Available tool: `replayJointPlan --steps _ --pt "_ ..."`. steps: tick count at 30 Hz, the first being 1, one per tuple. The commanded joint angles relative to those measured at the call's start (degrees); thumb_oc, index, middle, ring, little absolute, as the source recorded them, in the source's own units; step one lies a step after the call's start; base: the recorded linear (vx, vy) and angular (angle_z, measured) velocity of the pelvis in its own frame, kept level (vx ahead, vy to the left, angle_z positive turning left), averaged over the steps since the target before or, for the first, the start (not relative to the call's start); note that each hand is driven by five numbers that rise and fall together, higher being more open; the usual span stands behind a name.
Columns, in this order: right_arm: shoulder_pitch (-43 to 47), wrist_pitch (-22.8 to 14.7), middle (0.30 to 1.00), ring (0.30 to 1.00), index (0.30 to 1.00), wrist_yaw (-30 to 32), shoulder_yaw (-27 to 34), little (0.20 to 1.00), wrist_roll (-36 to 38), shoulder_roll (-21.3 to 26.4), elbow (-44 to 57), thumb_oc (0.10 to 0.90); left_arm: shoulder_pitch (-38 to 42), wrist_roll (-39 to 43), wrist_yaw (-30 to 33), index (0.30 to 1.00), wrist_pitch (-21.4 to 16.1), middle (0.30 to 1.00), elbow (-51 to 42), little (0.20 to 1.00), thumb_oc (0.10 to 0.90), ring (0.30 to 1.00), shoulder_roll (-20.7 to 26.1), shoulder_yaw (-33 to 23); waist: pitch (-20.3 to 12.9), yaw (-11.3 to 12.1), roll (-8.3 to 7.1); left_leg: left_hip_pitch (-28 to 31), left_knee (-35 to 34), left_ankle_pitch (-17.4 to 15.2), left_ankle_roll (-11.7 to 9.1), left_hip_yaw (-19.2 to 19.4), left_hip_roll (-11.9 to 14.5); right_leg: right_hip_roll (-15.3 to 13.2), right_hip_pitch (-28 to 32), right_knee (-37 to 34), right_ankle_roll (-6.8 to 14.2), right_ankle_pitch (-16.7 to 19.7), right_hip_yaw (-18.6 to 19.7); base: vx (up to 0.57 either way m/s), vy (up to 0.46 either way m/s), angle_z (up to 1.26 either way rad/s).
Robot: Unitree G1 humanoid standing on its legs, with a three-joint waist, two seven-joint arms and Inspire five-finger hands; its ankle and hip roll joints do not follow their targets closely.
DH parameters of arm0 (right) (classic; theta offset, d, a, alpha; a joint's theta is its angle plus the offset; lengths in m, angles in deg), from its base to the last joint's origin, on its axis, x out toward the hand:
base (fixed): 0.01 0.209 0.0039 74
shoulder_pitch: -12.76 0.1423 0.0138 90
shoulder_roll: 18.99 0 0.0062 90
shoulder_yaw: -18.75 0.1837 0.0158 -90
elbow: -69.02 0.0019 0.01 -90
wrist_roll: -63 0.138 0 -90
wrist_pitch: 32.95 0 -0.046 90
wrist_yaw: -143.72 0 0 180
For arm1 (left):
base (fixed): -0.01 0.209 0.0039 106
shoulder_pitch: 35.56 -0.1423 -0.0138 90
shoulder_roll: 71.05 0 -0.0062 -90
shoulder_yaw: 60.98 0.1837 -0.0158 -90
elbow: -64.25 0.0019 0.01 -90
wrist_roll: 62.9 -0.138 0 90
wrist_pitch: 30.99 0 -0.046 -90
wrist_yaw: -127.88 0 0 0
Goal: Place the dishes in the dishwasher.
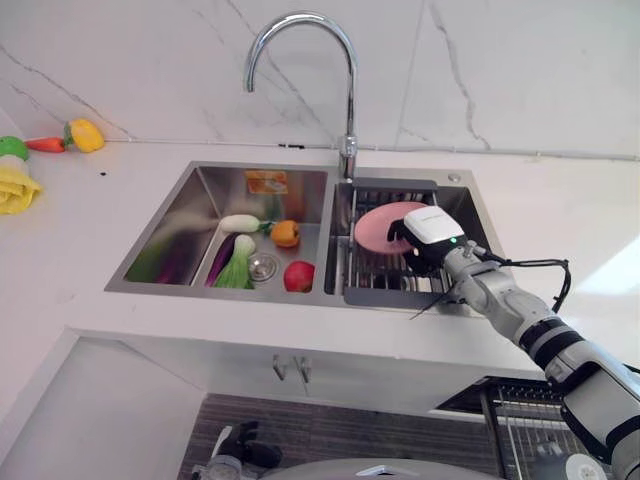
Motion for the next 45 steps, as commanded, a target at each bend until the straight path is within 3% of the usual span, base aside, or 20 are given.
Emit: replayJointPlan --steps 1,6,10,15,21,26,29,33,35,36,40,41,42,44,45 --pt "8.96 0.51 0.300 0.300 0.300 2.80 2.58 0.300 -0.82 -1.95 -1.00 0.400 -1.96 -1.68 1.14 0.900 1.16 0.900 4.55 0.900 0.800 0.900 2.63 5.31 -0.75 0.76 -4.20 -1.98 -1.65 4.98 -0.60 1.46 -0.43 -1.73 4.37 0.75 3.21 -9.91 1.86 0.00 0.000 0.00" --pt "8.53 0.38 0.300 0.300 0.300 3.63 4.60 0.300 0.82 -1.29 2.57 0.400 -1.63 -2.15 1.59 0.900 1.42 0.900 4.95 0.900 0.800 0.900 2.80 5.09 -0.72 0.27 -4.34 -1.60 -1.63 4.71 -0.41 1.71 -0.64 -1.95 4.37 0.75 3.33 -9.64 2.16 0.00 0.000 0.00" --pt "6.13 0.33 0.300 0.300 0.300 7.07 12.09 0.300 7.88 -2.00 8.14 0.400 -1.44 -2.08 2.26 0.900 1.85 0.900 4.89 0.900 0.800 0.900 2.84 4.67 -0.68 -0.56 -4.34 -1.13 -1.59 4.41 -0.11 2.16 -0.94 -2.27 4.46 0.75 3.43 -9.31 2.52 0.00 0.000 0.00" --pt "4.91 -0.06 0.300 0.300 0.300 9.61 18.42 0.300 11.11 -0.95 16.18 0.400 -0.89 -1.65 2.91 0.900 2.16 0.900 4.21 0.900 0.800 0.900 3.13 3.64 -0.14 -1.23 -4.38 -1.15 -1.53 4.30 0.21 2.26 -1.26 -2.76 3.81 0.92 3.58 -8.84 3.10 -0.03 0.009 -0.03" --pt "-2.51 -3.59 0.300 0.300 0.300 11.92 30.68 0.300 18.95 -1.80 32.19 0.400 -0.72 -2.13 3.93 0.900 3.33 0.900 5.02 0.900 0.800 0.900 2.51 1.96 -0.58 -3.22 -4.36 1.59 -1.58 2.67 0.92 3.39 -2.07 -3.38 5.41 0.88 3.92 -8.61 4.21 0.01 0.026 -0.10" --pt "-7.45 -5.85 0.300 0.300 0.300 11.46 36.44 0.300 22.08 -2.77 40.74 0.400 0.08 -2.56 4.30 0.900 3.43 0.900 6.41 0.900 0.800 0.900 1.89 1.07 -0.61 -4.76 -4.31 1.53 -0.81 1.81 1.73 4.55 -2.82 -3.90 4.27 1.17 4.67 -7.30 5.06 -0.04 0.045 -0.28" --pt "-13.07 -6.14 0.300 0.300 0.300 10.87 41.65 0.300 16.88 0.82 48.09 0.400 0.73 -3.20 4.03 0.900 2.77 0.900 6.08 0.900 0.800 0.900 1.50 0.03 -0.50 -6.36 -4.15 1.53 -0.41 1.08 2.47 5.53 -3.59 -4.64 2.90 2.51 5.35 -6.52 5.58 -0.02 0.077 -0.21" --pt "-24.40 -3.80 0.300 0.300 0.300 11.33 48.84 0.300 3.54 10.20 50.07 0.400 2.14 -5.58 2.66 0.900 1.53 0.900 4.27 0.900 0.800 0.900 0.86 -0.32 0.20 -9.73 -4.44 1.89 -1.33 0.70 3.45 6.83 -4.84 -6.35 0.36 5.28 6.61 -5.53 6.60 -0.02 0.118 -0.22" --pt "-27.84 -3.14 0.300 0.300 0.300 11.94 51.25 0.300 2.69 10.78 49.11 0.400 2.35 -6.09 2.43 0.900 1.46 0.900 3.98 0.900 0.800 0.900 0.52 0.51 0.20 -9.95 -4.33 2.19 -1.77 0.54 3.74 7.13 -5.26 -6.77 0.14 5.50 7.04 -5.18 6.74 0.01 0.121 -0.26" --pt "-35.25 -1.30 0.300 0.300 0.300 13.64 56.74 0.300 1.12 10.45 46.08 0.400 3.13 -6.26 1.09 0.900 0.72 0.900 2.47 0.900 0.800 0.900 -0.45 1.44 0.92 -12.89 -4.54 2.21 -2.06 -0.46 4.16 8.39 -5.96 -7.59 -1.49 4.95 8.39 -2.90 7.28 0.01 0.123 -0.21" --pt "-37.21 1.22 0.300 0.300 0.300 14.79 59.84 0.300 -1.39 10.67 43.90 0.400 4.17 -5.97 0.55 0.900 0.34 0.900 0.04 0.900 0.800 0.900 0.37 1.94 2.48 -13.55 -5.12 0.27 -2.16 -0.42 4.59 11.66 -5.96 -8.51 -6.18 4.67 10.37 0.77 6.81 -0.18 0.072 -0.44" --pt "-36.78 2.80 0.300 0.300 0.300 15.17 59.70 0.300 -4.07 11.93 42.43 0.400 3.91 -6.04 0.91 0.900 0.57 0.900 -0.96 0.900 0.800 0.900 1.68 1.06 2.87 -12.60 -5.62 -1.02 -2.14 0.33 4.65 15.18 -4.96 -9.91 -7.90 5.13 10.62 1.97 1.33 -0.17 -0.007 -1.34" --pt "-36.56 2.89 0.300 0.300 0.300 15.27 59.49 0.300 -4.24 11.97 42.25 0.400 3.85 -6.06 0.90 0.900 0.61 0.900 -1.06 0.900 0.800 0.900 1.67 1.03 2.78 -12.48 -5.57 -1.09 -2.15 0.33 4.64 15.37 -4.93 -9.83 -8.07 5.10 10.60 2.06 1.46 -0.23 -0.001 -2.02" --pt "-35.00 3.82 0.300 0.300 0.300 15.26 57.63 0.300 -7.99 14.94 41.38 0.400 2.48 -5.52 1.60 0.900 0.88 0.900 -0.66 0.900 0.800 0.900 2.91 -0.93 2.49 -10.40 -6.41 -1.48 -1.97 0.95 4.86 19.85 -4.38 -11.59 -7.83 4.96 10.30 2.63 -6.96 -0.14 -0.013 -1.71" --pt "-34.42 3.85 0.300 0.300 0.300 14.87 56.22 0.300 -9.32 15.91 41.13 0.400 1.31 -4.74 1.76 0.900 0.94 0.900 -0.43 0.900 0.800 0.900 3.08 -2.12 2.26 -9.87 -6.72 -1.29 -1.94 1.08 4.96 20.76 -4.50 -11.61 -7.44 4.44 9.78 2.85 -8.04 -0.12 -0.088 -1.13"
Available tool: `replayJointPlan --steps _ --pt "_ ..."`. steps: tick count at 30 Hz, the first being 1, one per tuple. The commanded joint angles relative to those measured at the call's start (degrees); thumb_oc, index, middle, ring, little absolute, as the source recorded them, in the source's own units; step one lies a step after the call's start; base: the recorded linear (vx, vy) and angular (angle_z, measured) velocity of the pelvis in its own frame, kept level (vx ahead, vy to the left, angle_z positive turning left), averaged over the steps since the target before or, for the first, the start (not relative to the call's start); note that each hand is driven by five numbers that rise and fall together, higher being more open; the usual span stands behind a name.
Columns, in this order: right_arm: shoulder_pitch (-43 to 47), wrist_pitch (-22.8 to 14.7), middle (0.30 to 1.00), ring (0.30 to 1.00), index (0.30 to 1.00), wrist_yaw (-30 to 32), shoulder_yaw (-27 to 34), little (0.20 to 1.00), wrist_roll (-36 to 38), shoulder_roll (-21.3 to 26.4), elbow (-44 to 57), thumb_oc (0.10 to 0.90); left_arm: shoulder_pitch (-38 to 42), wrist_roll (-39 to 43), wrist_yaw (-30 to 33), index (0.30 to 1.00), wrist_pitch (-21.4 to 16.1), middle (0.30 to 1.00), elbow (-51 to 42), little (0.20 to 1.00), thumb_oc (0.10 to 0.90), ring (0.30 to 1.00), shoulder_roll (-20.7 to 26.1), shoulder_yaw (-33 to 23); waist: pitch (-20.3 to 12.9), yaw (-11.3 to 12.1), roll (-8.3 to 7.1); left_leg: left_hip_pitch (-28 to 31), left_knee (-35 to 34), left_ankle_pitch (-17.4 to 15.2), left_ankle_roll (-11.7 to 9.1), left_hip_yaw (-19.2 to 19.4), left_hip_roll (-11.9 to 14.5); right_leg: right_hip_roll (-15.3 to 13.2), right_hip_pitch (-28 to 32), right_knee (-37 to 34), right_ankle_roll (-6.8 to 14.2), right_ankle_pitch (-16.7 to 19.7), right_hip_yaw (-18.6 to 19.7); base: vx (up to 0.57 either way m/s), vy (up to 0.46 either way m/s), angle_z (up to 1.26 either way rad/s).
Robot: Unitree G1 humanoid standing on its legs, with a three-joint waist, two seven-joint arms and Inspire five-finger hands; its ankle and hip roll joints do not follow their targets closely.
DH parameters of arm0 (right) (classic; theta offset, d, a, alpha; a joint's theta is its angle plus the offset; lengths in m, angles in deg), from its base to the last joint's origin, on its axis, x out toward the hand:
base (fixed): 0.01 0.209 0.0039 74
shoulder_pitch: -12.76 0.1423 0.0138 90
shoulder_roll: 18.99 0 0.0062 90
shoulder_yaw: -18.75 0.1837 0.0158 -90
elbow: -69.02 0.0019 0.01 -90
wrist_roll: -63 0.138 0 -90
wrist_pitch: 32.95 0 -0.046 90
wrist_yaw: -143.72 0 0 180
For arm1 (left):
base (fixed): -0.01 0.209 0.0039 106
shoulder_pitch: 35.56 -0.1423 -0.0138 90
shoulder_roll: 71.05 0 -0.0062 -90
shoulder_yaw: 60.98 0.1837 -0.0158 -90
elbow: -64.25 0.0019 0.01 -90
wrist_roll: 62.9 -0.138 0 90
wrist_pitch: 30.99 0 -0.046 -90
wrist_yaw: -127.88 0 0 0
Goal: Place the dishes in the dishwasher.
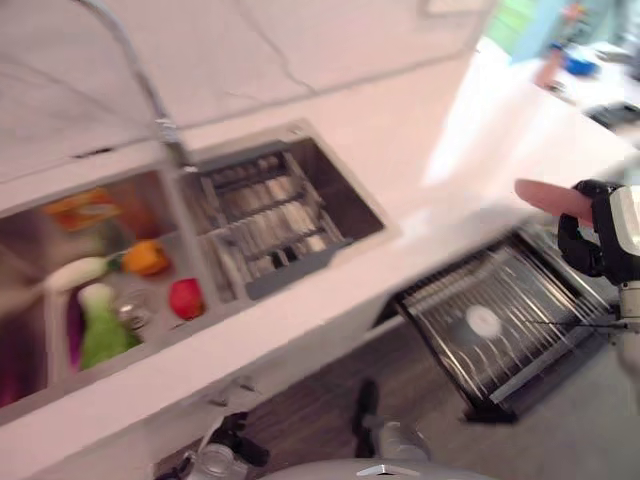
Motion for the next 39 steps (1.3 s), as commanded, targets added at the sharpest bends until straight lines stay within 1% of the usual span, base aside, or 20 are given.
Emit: replayJointPlan --steps 1,2,5,6,7,9,11,13,14,16,17,19,22,23,24,25,32,36,38,39 --pt "10.50 0.43 0.300 0.300 0.300 4.72 1.97 0.300 -5.60 7.71 5.70 0.400 -0.48 1.37 1.03 0.900 -1.27 0.900 1.80 0.900 0.800 0.900 -0.72 -2.31 -3.43 3.38 -1.34 -4.62 -0.60 3.53 2.87 -2.66 0.59 -11.30 6.36 2.40 10.41 2.22 -2.23 -0.09 -0.101 -1.31" --pt "11.11 0.39 0.300 0.300 0.300 4.30 0.40 0.300 -6.17 8.37 4.73 0.400 -1.03 2.30 0.76 0.900 -1.50 0.900 1.87 0.900 0.800 0.900 -1.04 -2.25 -3.35 3.87 -1.15 -4.79 -0.63 3.91 2.65 -2.44 1.20 -11.81 6.75 2.88 10.26 2.07 -0.97 -0.10 -0.130 -1.22" --pt "11.85 0.50 0.300 0.300 0.300 2.98 -1.47 0.300 -6.43 10.01 3.48 0.400 -1.05 3.94 -0.11 0.900 -2.10 0.900 0.35 0.900 0.800 0.900 -1.46 -0.17 -2.76 4.16 -0.66 -6.27 -0.47 5.41 2.12 -2.73 3.21 -13.80 9.06 5.33 10.16 0.39 5.41 -0.14 -0.126 -1.09" --pt "12.53 0.16 0.300 0.300 0.300 2.50 -2.31 0.300 -6.27 10.17 3.79 0.400 -1.08 4.32 -0.81 0.900 -2.24 0.900 -0.08 0.900 0.800 0.900 -1.44 0.61 -2.96 4.42 -0.65 -6.80 -0.37 6.03 1.83 -2.10 3.95 -14.79 10.61 5.98 10.54 0.58 6.90 -0.13 -0.182 -0.55" --pt "12.73 -0.29 0.300 0.300 0.300 1.64 -3.01 0.300 -5.76 10.12 4.19 0.400 -1.11 4.92 -1.37 0.900 -2.47 0.900 -1.01 0.900 0.800 0.900 -1.51 1.22 -3.26 4.94 -0.84 -7.42 -0.22 6.49 1.66 -1.93 4.30 -14.86 12.31 5.92 10.59 0.12 7.39 -0.08 -0.232 -0.81" --pt "13.38 -1.14 0.300 0.300 0.300 0.38 -5.14 0.300 -4.66 9.57 4.55 0.400 -1.60 5.50 -1.64 0.900 -2.06 0.900 -2.07 0.900 0.800 0.900 -1.12 1.73 -3.93 6.43 -1.72 -7.82 1.42 8.26 -0.12 -0.77 6.68 -12.91 14.52 3.39 10.44 -2.15 6.66 -0.04 -0.307 -0.66" --pt "14.73 -2.50 0.300 0.300 0.300 -1.42 -8.68 0.300 -3.88 9.08 5.03 0.400 -1.66 6.07 -1.57 0.900 -1.94 0.900 -2.31 0.900 0.800 0.900 -1.07 1.29 -4.51 7.44 -1.77 -7.61 2.75 9.13 -1.08 -0.22 8.65 -10.96 15.46 1.03 9.94 -3.61 5.85 -0.03 -0.349 -0.33" --pt "16.61 -4.34 0.300 0.300 0.300 -3.03 -13.31 0.300 -1.84 8.52 3.72 0.400 -1.91 6.98 -1.31 0.900 -1.85 0.900 -1.85 0.900 0.800 0.900 -1.68 0.79 -4.48 8.06 -1.17 -8.01 4.38 11.43 -3.16 0.35 12.16 -7.52 16.19 -0.57 8.17 -5.40 5.13 -0.03 -0.362 -0.15" --pt "17.28 -5.13 0.300 0.300 0.300 -3.74 -14.96 0.300 -1.05 8.48 3.67 0.400 -2.05 7.19 -1.51 0.900 -1.86 0.900 -1.76 0.900 0.800 0.900 -1.81 0.91 -4.47 8.37 -0.88 -7.93 4.81 12.18 -3.67 0.71 13.08 -6.70 16.40 -0.83 7.75 -6.37 4.71 -0.04 -0.298 -0.21" --pt "20.99 -6.56 0.300 0.300 0.300 -4.89 -20.11 0.300 0.06 8.82 2.44 0.400 -2.80 7.15 -1.58 0.900 -1.92 0.900 -1.34 0.900 0.800 0.900 -2.41 1.05 -4.14 8.94 0.22 -8.04 6.09 14.13 -5.43 1.20 16.10 -4.40 17.38 -1.14 6.35 -8.73 3.75 -0.02 -0.261 -0.18" --pt "21.62 -6.99 0.300 0.300 0.300 -5.22 -21.73 0.300 0.18 8.77 1.80 0.400 -2.97 6.69 -1.53 0.900 -1.93 0.900 -1.37 0.900 0.800 0.900 -2.48 1.47 -3.88 9.39 0.60 -8.16 6.56 15.31 -6.04 1.25 17.00 -3.70 17.78 -1.15 5.80 -9.54 3.42 0.01 -0.206 -0.10" --pt "23.17 -7.62 0.300 0.300 0.300 -5.47 -25.00 0.300 0.51 8.60 -0.23 0.400 -3.65 6.21 -1.64 0.900 -1.94 0.900 -1.29 0.900 0.800 0.900 -2.93 1.50 -3.53 9.31 1.55 -8.03 6.86 17.00 -7.05 0.76 18.53 -2.02 18.56 -1.15 4.51 -11.02 2.90 0.03 -0.150 0.05" --pt "24.94 -8.00 0.300 0.300 0.300 -5.99 -28.47 0.300 0.79 8.55 -3.83 0.400 -4.63 5.92 -2.15 0.900 -2.02 0.900 -0.90 0.900 0.800 0.900 -3.47 2.44 -3.45 9.90 2.51 -8.36 6.95 19.10 -7.99 -0.23 19.52 -0.83 19.52 -1.15 3.66 -12.16 1.92 0.03 -0.070 0.24" --pt "25.29 -8.04 0.300 0.300 0.300 -5.90 -28.83 0.300 0.81 8.56 -4.15 0.400 -4.71 5.92 -2.16 0.900 -2.03 0.900 -0.94 0.900 0.800 0.900 -3.52 2.41 -3.46 9.76 2.60 -8.37 6.92 19.23 -8.08 -0.34 19.61 -0.73 19.58 -1.15 3.60 -12.24 1.84 0.04 -0.043 0.31" --pt "26.88 -8.04 0.300 0.300 0.300 -5.86 -30.91 0.300 0.85 8.42 -6.81 0.400 -5.13 5.50 -2.35 0.900 -2.07 0.900 -0.46 0.900 0.800 0.900 -3.50 2.78 -3.58 10.00 3.18 -8.44 6.65 20.07 -8.50 -0.69 19.90 -0.29 20.05 -1.15 3.33 -12.78 1.23 0.04 -0.018 0.23" --pt "27.33 -7.95 0.300 0.300 0.300 -5.96 -31.48 0.300 0.94 8.16 -7.85 0.400 -5.39 5.40 -2.36 0.900 -2.09 0.900 -0.39 0.900 0.800 0.900 -3.45 2.85 -3.62 10.22 3.38 -8.47 6.50 20.16 -8.53 -0.76 19.91 -0.22 20.21 -1.15 3.27 -12.86 1.11 0.06 -0.010 0.24" --pt "30.05 -6.03 0.300 0.300 0.300 -4.73 -34.98 0.300 1.78 3.40 -19.41 0.400 -6.27 5.65 -1.70 0.900 -2.26 0.900 0.62 0.900 0.800 0.900 -2.26 1.96 -3.78 11.02 4.18 -9.15 4.90 18.66 -7.50 -1.61 18.02 -0.93 20.82 -1.15 3.31 -12.05 -0.18 0.06 0.040 0.25" --pt "32.86 -5.06 0.300 0.300 0.300 -3.65 -37.56 0.300 2.74 0.19 -26.65 0.400 -6.42 5.92 -1.12 0.900 -2.36 0.900 0.39 0.900 0.800 0.900 -1.25 1.25 -3.74 11.86 4.24 -10.26 3.61 17.59 -6.66 -2.88 16.06 -1.98 20.11 -1.07 3.93 -11.12 -0.83 0.06 0.071 0.24" --pt "33.95 -4.33 0.300 0.300 0.300 -3.41 -38.09 0.300 3.26 -0.60 -29.10 0.400 -6.26 6.03 -0.96 0.900 -2.33 0.900 0.34 0.900 0.800 0.900 -0.96 1.36 -3.52 12.60 4.42 -10.72 3.24 17.49 -6.51 -3.36 15.48 -2.51 19.73 -1.02 4.17 -10.69 -1.31 0.04 0.060 0.18" --pt "34.18 -4.35 0.300 0.300 0.300 -3.29 -38.23 0.300 3.30 -0.68 -29.37 0.400 -6.22 6.06 -0.96 0.900 -2.32 0.900 0.33 0.900 0.800 0.900 -0.93 1.35 -3.52 12.54 4.37 -10.79 3.21 17.48 -6.47 -3.41 15.40 -2.57 19.69 -1.02 4.22 -10.63 -1.37 0.07 0.079 0.24"
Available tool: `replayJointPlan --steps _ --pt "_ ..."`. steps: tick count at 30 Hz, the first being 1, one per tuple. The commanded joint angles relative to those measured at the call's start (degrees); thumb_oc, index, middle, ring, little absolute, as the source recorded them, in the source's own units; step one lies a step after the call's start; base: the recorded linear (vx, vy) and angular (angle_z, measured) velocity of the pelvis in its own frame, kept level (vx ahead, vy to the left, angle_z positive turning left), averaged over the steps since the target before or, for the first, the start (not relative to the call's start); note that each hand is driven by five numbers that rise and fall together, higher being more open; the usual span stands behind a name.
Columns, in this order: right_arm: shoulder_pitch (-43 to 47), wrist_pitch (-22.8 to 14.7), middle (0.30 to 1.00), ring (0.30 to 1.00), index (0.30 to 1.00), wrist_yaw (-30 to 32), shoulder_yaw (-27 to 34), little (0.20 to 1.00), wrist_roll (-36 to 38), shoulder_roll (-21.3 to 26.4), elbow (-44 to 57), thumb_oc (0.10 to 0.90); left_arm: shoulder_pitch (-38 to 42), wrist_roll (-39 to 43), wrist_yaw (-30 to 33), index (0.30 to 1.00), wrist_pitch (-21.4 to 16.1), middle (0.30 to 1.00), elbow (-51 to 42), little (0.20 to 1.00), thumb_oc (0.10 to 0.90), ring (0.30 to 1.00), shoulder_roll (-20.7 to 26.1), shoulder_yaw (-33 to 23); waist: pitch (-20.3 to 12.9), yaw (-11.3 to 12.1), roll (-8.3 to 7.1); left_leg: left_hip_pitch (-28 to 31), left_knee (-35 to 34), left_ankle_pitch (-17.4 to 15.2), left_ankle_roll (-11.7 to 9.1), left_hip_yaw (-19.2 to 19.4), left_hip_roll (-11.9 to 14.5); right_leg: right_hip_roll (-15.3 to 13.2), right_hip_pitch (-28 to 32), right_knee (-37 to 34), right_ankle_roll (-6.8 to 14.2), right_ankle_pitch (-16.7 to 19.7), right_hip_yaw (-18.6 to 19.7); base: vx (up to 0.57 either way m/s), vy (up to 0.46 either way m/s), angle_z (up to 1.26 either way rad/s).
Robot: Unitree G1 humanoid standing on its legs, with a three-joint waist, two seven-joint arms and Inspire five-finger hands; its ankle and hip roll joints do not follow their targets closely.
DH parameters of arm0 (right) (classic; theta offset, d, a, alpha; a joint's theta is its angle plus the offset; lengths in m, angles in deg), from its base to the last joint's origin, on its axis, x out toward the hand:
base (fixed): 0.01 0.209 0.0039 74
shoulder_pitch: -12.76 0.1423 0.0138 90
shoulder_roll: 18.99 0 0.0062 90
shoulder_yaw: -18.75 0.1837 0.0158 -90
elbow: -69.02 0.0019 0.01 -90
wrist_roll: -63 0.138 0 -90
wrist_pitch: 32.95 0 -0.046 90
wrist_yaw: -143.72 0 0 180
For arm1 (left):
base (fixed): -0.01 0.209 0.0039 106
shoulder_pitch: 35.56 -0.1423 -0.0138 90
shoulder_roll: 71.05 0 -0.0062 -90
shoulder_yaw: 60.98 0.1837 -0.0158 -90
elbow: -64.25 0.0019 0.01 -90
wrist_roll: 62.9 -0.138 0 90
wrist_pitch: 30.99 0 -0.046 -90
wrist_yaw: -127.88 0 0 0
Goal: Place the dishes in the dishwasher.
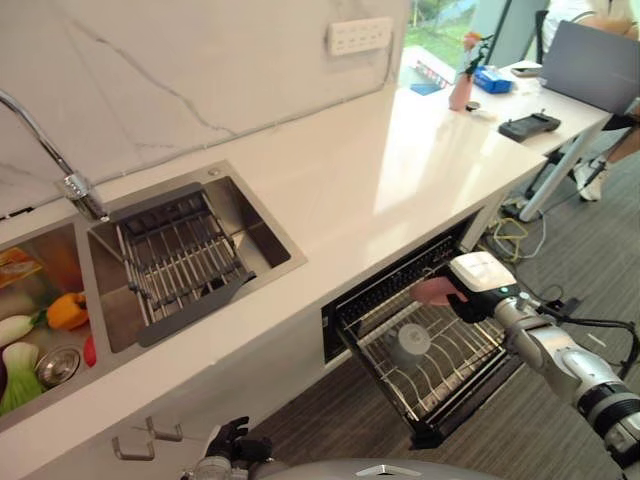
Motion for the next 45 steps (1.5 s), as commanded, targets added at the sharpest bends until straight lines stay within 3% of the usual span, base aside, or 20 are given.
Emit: replayJointPlan --steps 1,9,13,15,16,26,31,36,39,45 --pt "12.40 1.83 0.300 0.300 0.300 6.16 3.02 0.300 4.15 0.63 -2.75 0.400 -2.63 -0.64 1.11 0.900 0.43 0.900 2.35 0.900 0.800 0.900 1.65 4.87 1.41 2.77 1.16 -1.54 0.46 3.74 -2.86 -0.59 4.15 -6.72 1.00 -0.77 5.80 -0.92 2.83 0.04 0.055 0.20" --pt "17.92 3.48 0.300 0.300 0.300 7.43 -0.35 0.300 5.17 -1.19 -14.86 0.400 -1.07 1.32 1.24 0.900 -0.27 0.900 0.41 0.900 0.800 0.900 3.46 5.72 4.11 4.72 1.53 -4.80 -0.55 3.83 -2.43 -3.20 2.64 -7.80 -1.79 -0.64 6.60 0.46 2.11 0.01 0.062 0.32" --pt "18.76 5.04 0.300 0.300 0.300 8.08 -2.34 0.300 1.73 -1.81 -17.29 0.400 -0.21 2.60 1.49 0.900 -0.80 0.900 -0.51 0.900 0.800 0.900 4.28 5.37 5.39 5.32 1.55 -5.73 -0.87 3.73 -2.29 -3.97 2.27 -8.37 -2.62 -0.56 6.79 0.90 2.09 0.01 0.029 0.15" --pt "18.59 5.50 0.542 0.542 0.542 7.36 -3.31 0.542 0.16 -2.24 -17.98 0.562 -0.18 3.98 1.11 0.900 -1.06 0.900 -1.21 0.900 0.800 0.900 4.42 4.93 5.91 5.30 1.51 -6.01 -0.97 3.61 -2.18 -4.29 2.05 -8.58 -2.80 -0.51 6.89 1.13 1.97 0.00 0.014 0.10" --pt "18.03 5.67 0.900 0.900 0.900 7.10 -3.67 0.900 -0.53 -2.56 -18.93 0.800 -0.11 4.99 0.60 0.900 -1.33 0.900 -1.83 0.900 0.800 0.900 4.58 4.80 6.29 5.32 1.55 -6.38 -0.92 3.62 -2.18 -4.63 2.04 -8.64 -3.03 -0.47 6.90 1.26 1.98 0.00 0.000 0.00" --pt "14.07 6.28 0.900 0.900 0.900 7.44 -3.68 0.900 -4.08 -4.50 -21.17 0.800 -0.75 3.91 -0.71 0.900 -1.52 0.900 -4.38 0.900 0.800 0.900 5.37 6.86 7.60 4.80 2.36 -7.49 -1.67 4.57 -2.53 -5.62 2.20 -9.18 -3.65 -0.35 6.91 1.80 1.14 -0.01 0.006 0.09" --pt "7.15 1.90 0.900 0.900 0.900 3.36 -6.14 0.900 -2.13 -9.24 -17.52 0.800 0.39 2.53 -0.73 0.900 -0.90 0.900 -1.77 0.900 0.800 0.900 4.78 5.19 6.49 3.34 1.50 -5.54 -1.79 3.65 -2.33 -5.29 1.91 -9.20 -2.10 -0.33 6.57 1.41 1.14 0.00 0.000 0.00" --pt "0.95 -0.04 0.900 0.900 0.900 1.42 -6.47 0.900 -0.59 -12.59 -15.93 0.800 1.11 1.96 -0.69 0.900 -0.53 0.900 -0.59 0.900 0.800 0.900 4.13 4.74 5.59 1.54 0.74 -4.24 -1.38 2.89 -2.19 -5.00 1.74 -9.03 -1.06 -0.29 6.26 0.95 1.54 0.00 0.000 -0.01" --pt "-2.39 -0.97 0.900 0.900 0.900 1.03 -4.74 0.900 2.38 -14.35 -13.97 0.800 1.62 1.80 -0.54 0.900 -0.46 0.900 -0.33 0.900 0.800 0.900 3.42 4.70 4.49 -0.01 0.30 -2.88 -0.91 2.18 -2.00 -4.65 1.37 -8.97 -0.17 -0.25 6.10 0.70 1.90 -0.01 -0.002 -0.12" --pt "-5.52 -1.66 0.900 0.900 0.900 2.83 1.51 0.900 8.03 -12.47 -4.82 0.800 1.77 1.46 0.79 0.900 0.18 0.900 1.00 0.900 0.800 0.900 2.62 3.88 3.11 -1.80 -0.33 -0.28 -0.36 1.00 -1.63 -3.35 1.01 -9.46 0.97 -0.21 6.22 0.79 2.36 0.00 -0.002 -0.20"
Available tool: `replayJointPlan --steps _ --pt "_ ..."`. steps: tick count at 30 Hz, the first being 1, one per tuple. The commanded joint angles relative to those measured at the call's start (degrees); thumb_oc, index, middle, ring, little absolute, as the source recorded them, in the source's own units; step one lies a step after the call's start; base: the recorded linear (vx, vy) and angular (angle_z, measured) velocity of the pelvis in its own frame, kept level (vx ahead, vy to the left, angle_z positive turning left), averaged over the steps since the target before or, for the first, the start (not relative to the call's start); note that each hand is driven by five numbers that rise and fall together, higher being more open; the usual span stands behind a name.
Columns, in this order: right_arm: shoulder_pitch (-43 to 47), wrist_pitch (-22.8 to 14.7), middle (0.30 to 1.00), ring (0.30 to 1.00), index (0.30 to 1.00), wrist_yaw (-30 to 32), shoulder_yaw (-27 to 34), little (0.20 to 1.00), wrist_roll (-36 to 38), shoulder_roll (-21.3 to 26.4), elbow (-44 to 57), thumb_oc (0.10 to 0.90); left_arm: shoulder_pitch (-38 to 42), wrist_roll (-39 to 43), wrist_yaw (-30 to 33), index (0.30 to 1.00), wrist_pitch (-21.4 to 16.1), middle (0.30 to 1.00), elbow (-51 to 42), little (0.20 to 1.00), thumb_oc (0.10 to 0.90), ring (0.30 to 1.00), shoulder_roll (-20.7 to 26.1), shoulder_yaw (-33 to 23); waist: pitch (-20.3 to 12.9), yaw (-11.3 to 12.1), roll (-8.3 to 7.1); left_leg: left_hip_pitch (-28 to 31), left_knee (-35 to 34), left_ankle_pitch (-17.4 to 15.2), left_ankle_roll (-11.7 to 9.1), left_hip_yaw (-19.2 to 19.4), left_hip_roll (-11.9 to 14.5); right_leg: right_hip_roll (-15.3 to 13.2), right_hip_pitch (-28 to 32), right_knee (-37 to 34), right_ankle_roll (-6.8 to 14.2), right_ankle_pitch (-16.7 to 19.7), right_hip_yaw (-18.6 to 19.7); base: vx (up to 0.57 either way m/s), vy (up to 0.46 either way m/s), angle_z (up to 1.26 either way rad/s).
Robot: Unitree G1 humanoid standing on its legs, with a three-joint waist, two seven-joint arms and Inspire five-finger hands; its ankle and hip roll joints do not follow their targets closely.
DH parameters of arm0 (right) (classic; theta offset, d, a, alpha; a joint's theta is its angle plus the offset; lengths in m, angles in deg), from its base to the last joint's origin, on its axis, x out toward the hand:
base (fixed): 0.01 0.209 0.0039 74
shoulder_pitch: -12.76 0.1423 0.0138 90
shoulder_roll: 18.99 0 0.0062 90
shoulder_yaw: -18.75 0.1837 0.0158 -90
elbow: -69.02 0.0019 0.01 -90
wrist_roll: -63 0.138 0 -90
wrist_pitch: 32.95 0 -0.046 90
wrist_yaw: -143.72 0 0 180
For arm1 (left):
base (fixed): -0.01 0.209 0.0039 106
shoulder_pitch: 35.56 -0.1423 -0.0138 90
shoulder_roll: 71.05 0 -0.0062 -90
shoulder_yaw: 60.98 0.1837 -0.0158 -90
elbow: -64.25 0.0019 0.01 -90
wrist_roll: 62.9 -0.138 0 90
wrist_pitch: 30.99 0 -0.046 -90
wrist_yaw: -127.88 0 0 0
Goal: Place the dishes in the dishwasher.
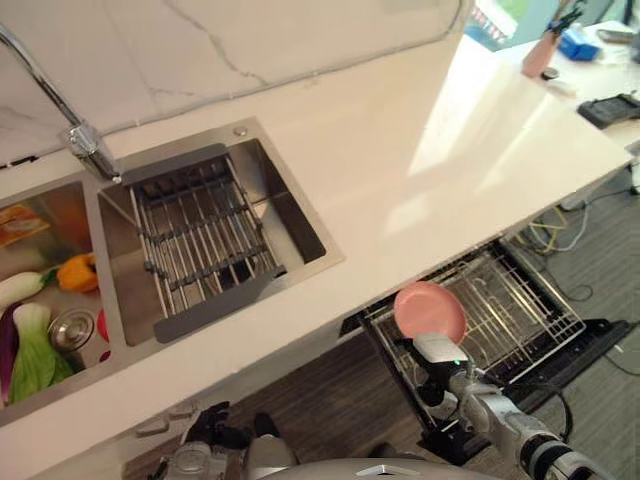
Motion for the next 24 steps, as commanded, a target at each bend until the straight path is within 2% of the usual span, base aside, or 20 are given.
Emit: replayJointPlan --steps 1,6,7,8,11,12,13,15,16,17,19,20,24 --pt "2.45 -1.36 0.900 0.900 0.900 5.07 9.02 0.900 6.12 4.77 9.12 0.800 -0.01 -2.86 1.45 0.900 -0.43 0.900 4.05 0.900 0.800 0.900 -3.09 2.19 -3.43 -0.53 2.67 0.73 0.10 2.67 -4.48 1.40 4.83 -6.00 -1.08 -0.45 5.12 -0.66 2.13 0.02 0.004 -0.29" --pt "-2.41 -1.34 0.900 0.900 0.900 10.73 22.06 0.900 8.34 9.31 23.58 0.800 -0.76 -2.82 2.01 0.900 -0.01 0.900 6.29 0.900 0.800 0.900 -4.62 0.71 -4.24 -3.17 2.73 3.48 0.49 1.10 -3.76 3.59 4.11 -6.61 -1.17 -0.07 5.45 -0.19 4.06 0.02 0.014 -0.30" --pt "-2.69 -1.27 0.900 0.900 0.900 10.61 22.31 0.900 8.35 9.38 23.83 0.800 -0.74 -2.82 2.02 0.900 -0.03 0.900 6.32 0.900 0.800 0.900 -4.65 0.86 -4.23 -2.95 2.77 3.57 0.47 1.08 -3.75 3.69 4.09 -6.63 -1.17 -0.04 5.46 -0.18 4.15 0.03 0.016 -0.44" --pt "-4.04 -0.63 0.900 0.900 0.900 14.38 28.57 0.900 8.95 10.32 26.32 0.800 -1.19 -2.52 2.02 0.900 0.07 0.900 6.73 0.900 0.800 0.900 -5.07 -0.16 -4.49 -4.91 2.84 4.26 0.73 0.62 -3.52 4.36 3.90 -6.77 -1.73 0.17 5.54 0.01 5.24 0.02 0.009 -0.35" --pt "-6.97 1.28 0.900 0.900 0.900 18.76 36.75 0.900 9.67 10.93 26.60 0.800 -1.47 -1.70 2.08 0.900 -0.11 0.900 6.69 0.900 0.800 0.900 -5.70 -0.29 -4.68 -5.81 3.18 4.90 0.96 0.42 -3.41 5.47 3.96 -6.80 -2.48 0.38 5.57 0.17 6.45 0.01 -0.004 -0.23" --pt "-7.98 2.39 0.411 0.411 0.411 20.49 39.76 0.411 11.14 9.84 24.31 0.474 -1.47 -1.26 2.25 0.900 -0.24 0.900 6.47 0.900 0.800 0.900 -6.03 -0.49 -4.79 -6.59 3.26 5.00 0.95 0.40 -3.37 5.72 4.05 -6.74 -2.59 0.35 5.55 0.18 6.80 0.02 -0.014 -0.28" --pt "-8.75 2.98 0.300 0.300 0.300 21.58 41.38 0.300 12.77 9.16 22.06 0.400 -1.34 -0.79 2.03 0.900 -0.28 0.900 6.28 0.900 0.800 0.900 -6.25 -0.29 -4.86 -6.79 3.26 5.05 0.96 0.38 -3.34 5.80 4.08 -6.64 -2.66 0.38 5.57 0.18 6.90 0.01 -0.011 -0.28" --pt "-11.39 5.12 0.300 0.300 0.300 23.05 44.79 0.300 15.55 6.97 15.52 0.400 -1.04 0.08 1.55 0.900 -0.43 0.900 5.71 0.900 0.800 0.900 -6.64 -0.16 -4.80 -7.28 3.46 5.06 0.93 0.39 -3.30 5.82 4.14 -6.47 -2.89 0.59 5.57 0.11 7.25 0.00 -0.009 -0.20" --pt "-11.43 4.94 0.300 0.300 0.300 23.22 44.87 0.300 15.72 6.97 15.18 0.400 -1.06 0.13 1.53 0.900 -0.41 0.900 5.69 0.900 0.800 0.900 -6.53 0.09 -4.87 -7.07 3.43 5.03 0.94 0.40 -3.31 5.79 4.16 -6.46 -2.92 0.62 5.56 0.07 7.24 0.01 -0.018 -0.13" --pt "-13.08 6.35 0.300 0.300 0.300 24.21 47.08 0.300 19.62 4.29 10.35 0.400 -1.12 1.28 1.37 0.900 -0.47 0.900 5.03 0.900 0.800 0.900 -6.83 0.69 -4.94 -7.35 3.53 4.89 0.80 0.58 -3.35 5.69 4.30 -6.35 -2.99 0.84 5.55 0.02 7.18 0.01 -0.019 -0.10" --pt "-13.99 6.38 0.300 0.300 0.300 24.28 47.66 0.300 21.42 2.60 8.93 0.400 -1.07 1.92 1.11 0.900 -0.48 0.900 4.79 0.900 0.800 0.900 -7.00 0.96 -4.92 -7.51 3.60 4.79 0.73 0.76 -3.42 5.56 4.37 -6.29 -2.98 0.93 5.50 -0.09 7.11 0.00 -0.016 -0.06" --pt "-14.93 6.11 0.300 0.300 0.300 23.69 47.25 0.300 25.18 -0.79 5.03 0.400 -1.11 2.91 1.14 0.900 -0.51 0.900 4.67 0.900 0.800 0.900 -7.59 1.71 -4.84 -7.70 3.76 4.70 0.49 1.01 -3.49 5.45 4.49 -6.16 -2.95 1.04 5.44 -0.22 7.03 0.00 -0.010 -0.05" --pt "-14.97 5.00 0.300 0.300 0.300 20.42 41.49 0.300 29.68 -6.64 1.04 0.400 -1.44 3.85 1.17 0.900 -0.04 0.900 5.40 0.900 0.800 0.900 -8.39 2.43 -4.68 -7.34 4.22 4.56 0.05 1.54 -3.64 5.24 4.46 -6.00 -2.69 1.06 5.33 -0.30 6.51 0.00 -0.002 -0.05"
